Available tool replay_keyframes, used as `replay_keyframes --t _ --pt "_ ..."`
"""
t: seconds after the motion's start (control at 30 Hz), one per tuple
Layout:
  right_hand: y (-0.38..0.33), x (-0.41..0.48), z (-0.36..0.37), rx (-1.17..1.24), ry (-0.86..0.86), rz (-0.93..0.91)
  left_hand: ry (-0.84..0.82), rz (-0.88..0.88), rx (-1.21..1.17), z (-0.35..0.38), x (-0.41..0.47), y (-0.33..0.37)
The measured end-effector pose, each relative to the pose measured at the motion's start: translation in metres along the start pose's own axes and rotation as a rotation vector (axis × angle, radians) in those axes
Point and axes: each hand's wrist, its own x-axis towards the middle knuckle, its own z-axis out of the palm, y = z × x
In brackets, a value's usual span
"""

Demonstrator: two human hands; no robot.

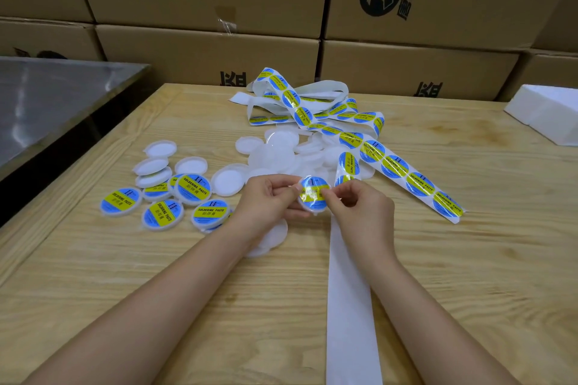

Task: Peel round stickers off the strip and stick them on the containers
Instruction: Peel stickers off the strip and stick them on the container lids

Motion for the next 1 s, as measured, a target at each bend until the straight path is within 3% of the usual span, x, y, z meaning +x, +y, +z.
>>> replay_keyframes --t 0.17,0.5,0.67,0.83,1.0 --pt "-0.003 -0.003 0.001 0.014 0.058 -0.069 0.007 -0.003 -0.063 0.000 0.000 0.001" --pt "0.005 0.003 0.008 0.392 0.054 0.151 -0.052 0.031 -0.083 0.005 -0.004 0.001" --pt "0.005 0.002 0.013 0.377 0.109 0.185 -0.088 0.087 -0.075 0.011 -0.009 -0.001" --pt "0.002 -0.003 0.018 0.321 0.042 0.168 -0.077 0.138 -0.046 0.008 -0.007 -0.004" --pt "0.002 -0.003 0.017 0.432 -0.080 0.073 -0.028 0.107 -0.133 0.003 -0.003 -0.006"
